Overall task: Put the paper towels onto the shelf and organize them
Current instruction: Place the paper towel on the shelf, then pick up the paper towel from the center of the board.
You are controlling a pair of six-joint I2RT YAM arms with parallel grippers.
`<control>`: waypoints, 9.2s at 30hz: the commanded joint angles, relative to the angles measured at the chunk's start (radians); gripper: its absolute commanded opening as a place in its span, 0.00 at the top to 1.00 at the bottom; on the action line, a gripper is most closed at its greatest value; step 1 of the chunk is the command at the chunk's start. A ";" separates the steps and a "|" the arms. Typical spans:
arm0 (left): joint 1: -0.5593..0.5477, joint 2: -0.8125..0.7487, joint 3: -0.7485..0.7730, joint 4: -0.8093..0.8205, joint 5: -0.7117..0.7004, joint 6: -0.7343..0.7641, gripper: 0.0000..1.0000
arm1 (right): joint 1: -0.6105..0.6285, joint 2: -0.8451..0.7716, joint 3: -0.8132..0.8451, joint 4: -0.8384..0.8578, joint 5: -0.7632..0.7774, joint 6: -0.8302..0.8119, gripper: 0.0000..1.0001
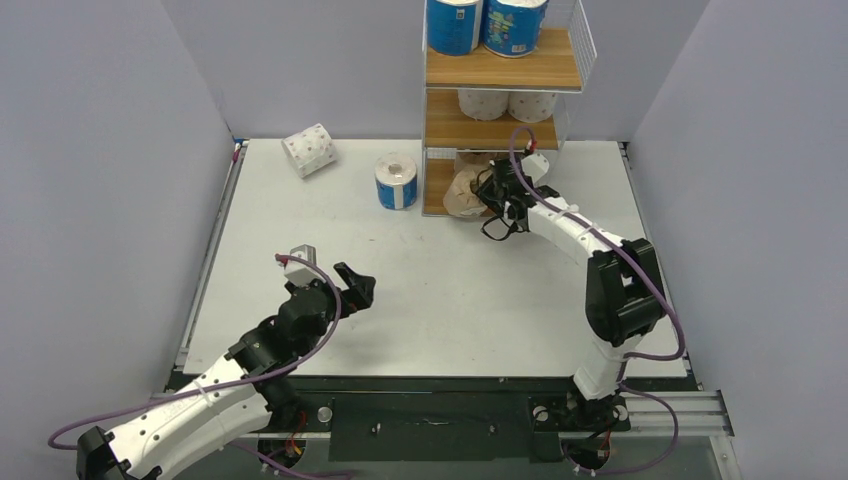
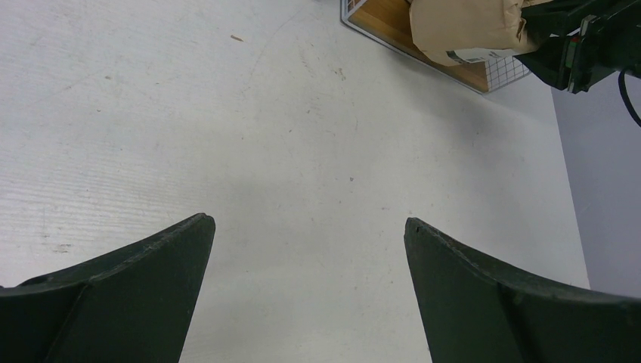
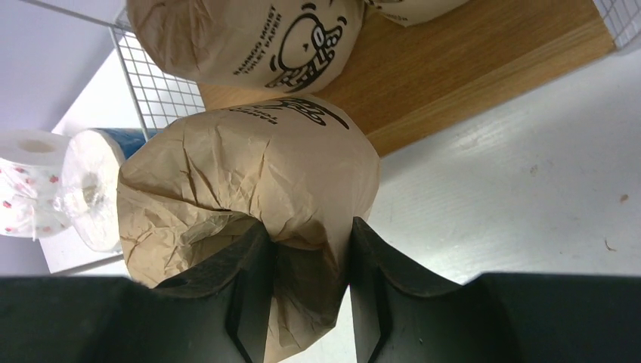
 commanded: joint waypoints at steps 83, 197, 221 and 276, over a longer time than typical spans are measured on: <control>0.005 0.049 -0.017 0.019 0.036 -0.093 0.04 | 0.016 0.030 -0.064 0.311 -0.139 0.183 0.48; 0.005 0.042 -0.041 0.037 0.024 -0.099 0.04 | -0.016 0.335 -0.114 0.878 -0.297 0.161 1.00; 0.005 0.029 -0.042 0.024 0.025 -0.107 0.04 | -0.024 0.353 -0.084 0.854 -0.300 0.158 1.00; 0.528 0.724 0.495 0.212 0.464 -0.180 0.04 | 0.085 -0.867 -0.789 0.072 0.110 -0.247 0.20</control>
